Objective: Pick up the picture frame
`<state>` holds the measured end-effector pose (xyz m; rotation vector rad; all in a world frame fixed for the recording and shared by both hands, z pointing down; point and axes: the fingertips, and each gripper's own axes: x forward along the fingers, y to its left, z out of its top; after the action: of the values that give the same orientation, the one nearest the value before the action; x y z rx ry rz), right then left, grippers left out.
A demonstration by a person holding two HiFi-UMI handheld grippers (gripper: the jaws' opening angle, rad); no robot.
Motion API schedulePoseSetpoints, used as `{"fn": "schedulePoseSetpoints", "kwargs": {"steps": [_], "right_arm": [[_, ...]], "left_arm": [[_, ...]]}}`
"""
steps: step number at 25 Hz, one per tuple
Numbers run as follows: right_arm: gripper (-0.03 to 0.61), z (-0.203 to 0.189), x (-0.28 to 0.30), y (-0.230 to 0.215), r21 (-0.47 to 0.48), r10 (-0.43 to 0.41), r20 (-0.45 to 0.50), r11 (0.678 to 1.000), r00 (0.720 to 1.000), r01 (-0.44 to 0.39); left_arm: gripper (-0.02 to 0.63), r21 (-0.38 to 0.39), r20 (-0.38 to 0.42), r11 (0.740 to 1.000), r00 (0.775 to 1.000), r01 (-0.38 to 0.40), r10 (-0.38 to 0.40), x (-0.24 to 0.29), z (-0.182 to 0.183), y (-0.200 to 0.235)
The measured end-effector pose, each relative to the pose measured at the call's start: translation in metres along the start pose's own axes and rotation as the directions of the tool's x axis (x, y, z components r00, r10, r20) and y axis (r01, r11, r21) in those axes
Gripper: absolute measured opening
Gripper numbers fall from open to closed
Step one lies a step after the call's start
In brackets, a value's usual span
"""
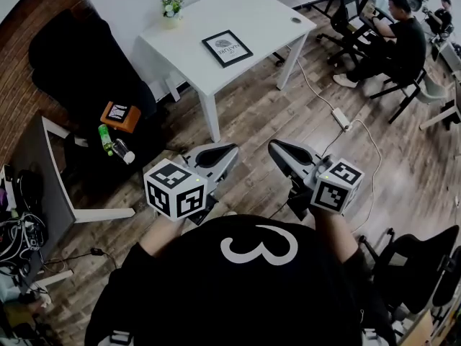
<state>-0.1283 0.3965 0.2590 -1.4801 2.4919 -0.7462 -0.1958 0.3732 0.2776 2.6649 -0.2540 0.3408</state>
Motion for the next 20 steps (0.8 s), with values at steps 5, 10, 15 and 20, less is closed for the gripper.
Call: {"fn": "schedulePoseSetpoints", "kwargs": {"steps": [5, 10, 15, 20], "right_arm": [[0.025, -0.001, 0.011, 0.0, 0.012, -0.043, 0.0, 0.999, 0.999, 0.043], [0.025, -0.005, 0.023, 0.005, 0.002, -0.043, -0.024, 0.999, 0.999, 0.043], [0.025, -0.005, 0.028, -0.005, 0.014, -0.036, -0.031, 0.999, 0.999, 0.036], [0.025, 0.006, 0.032, -0.028, 0.019, 0.0, -0.046, 1.0, 0.999, 0.0]], "left_arm": [[0.015, -0.01, 0.005, 1.0, 1.0, 0.023, -0.023, -0.007, 0.002, 0.011], [0.016, -0.026, 0.013, 0.999, 1.0, 0.027, -0.027, -0.013, 0.004, 0.024], [0.017, -0.036, 0.011, 0.999, 1.0, 0.025, -0.025, -0.004, 0.007, 0.033], [0.017, -0.036, 0.008, 0.999, 1.0, -0.014, 0.015, 0.014, 0.015, 0.039]]}}
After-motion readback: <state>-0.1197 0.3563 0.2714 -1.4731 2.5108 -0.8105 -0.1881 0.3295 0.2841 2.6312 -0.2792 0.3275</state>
